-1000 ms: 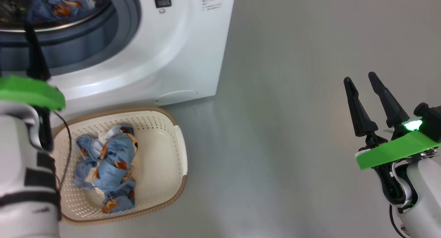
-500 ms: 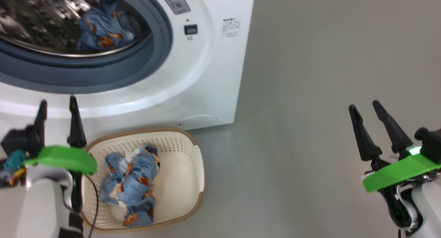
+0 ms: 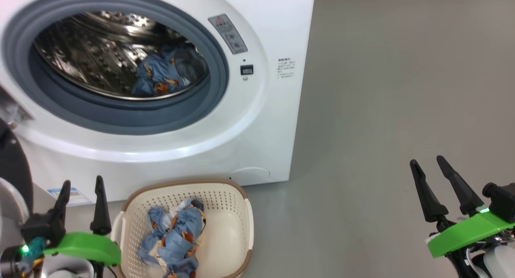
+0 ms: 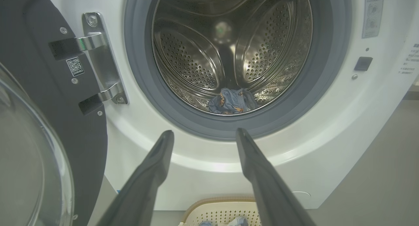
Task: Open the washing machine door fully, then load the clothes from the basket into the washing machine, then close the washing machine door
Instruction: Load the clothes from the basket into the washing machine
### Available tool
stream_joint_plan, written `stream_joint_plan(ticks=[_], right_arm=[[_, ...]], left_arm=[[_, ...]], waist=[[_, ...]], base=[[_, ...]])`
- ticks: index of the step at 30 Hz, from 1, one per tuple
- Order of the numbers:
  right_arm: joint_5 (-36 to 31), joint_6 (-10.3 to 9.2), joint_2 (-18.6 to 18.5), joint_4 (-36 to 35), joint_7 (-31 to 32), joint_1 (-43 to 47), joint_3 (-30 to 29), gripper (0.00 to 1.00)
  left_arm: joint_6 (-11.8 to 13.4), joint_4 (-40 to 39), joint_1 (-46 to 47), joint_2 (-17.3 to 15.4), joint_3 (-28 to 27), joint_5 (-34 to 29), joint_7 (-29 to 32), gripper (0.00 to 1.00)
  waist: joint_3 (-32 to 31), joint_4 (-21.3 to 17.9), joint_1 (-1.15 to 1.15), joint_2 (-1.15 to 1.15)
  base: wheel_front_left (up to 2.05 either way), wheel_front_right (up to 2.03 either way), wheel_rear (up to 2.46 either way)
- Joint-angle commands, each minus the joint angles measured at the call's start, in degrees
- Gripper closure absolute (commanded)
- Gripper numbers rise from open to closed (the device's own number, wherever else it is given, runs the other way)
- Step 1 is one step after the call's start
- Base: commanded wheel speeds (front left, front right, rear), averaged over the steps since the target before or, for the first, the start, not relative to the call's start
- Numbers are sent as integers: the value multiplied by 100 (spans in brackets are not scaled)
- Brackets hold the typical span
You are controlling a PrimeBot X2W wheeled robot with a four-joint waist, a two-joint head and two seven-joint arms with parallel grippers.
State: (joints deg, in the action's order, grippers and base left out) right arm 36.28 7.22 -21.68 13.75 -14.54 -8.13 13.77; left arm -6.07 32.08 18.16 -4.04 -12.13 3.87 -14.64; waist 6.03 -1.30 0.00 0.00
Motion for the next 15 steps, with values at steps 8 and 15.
stream_joint_plan(ticks=[8,15], right_arm=[[60,26,-135,-160,-46,372,-80,0],[20,26,-107,-250,-46,579,-183,0]], left_arm=[[-74,-618,-559,-65,-97,-66,-36,0],[-97,-993,-980,-30,-100,-9,-36,0]], waist=[[-484,130,0,0],[-598,121,0,0]], base=[[0,0,0],[0,0,0]])
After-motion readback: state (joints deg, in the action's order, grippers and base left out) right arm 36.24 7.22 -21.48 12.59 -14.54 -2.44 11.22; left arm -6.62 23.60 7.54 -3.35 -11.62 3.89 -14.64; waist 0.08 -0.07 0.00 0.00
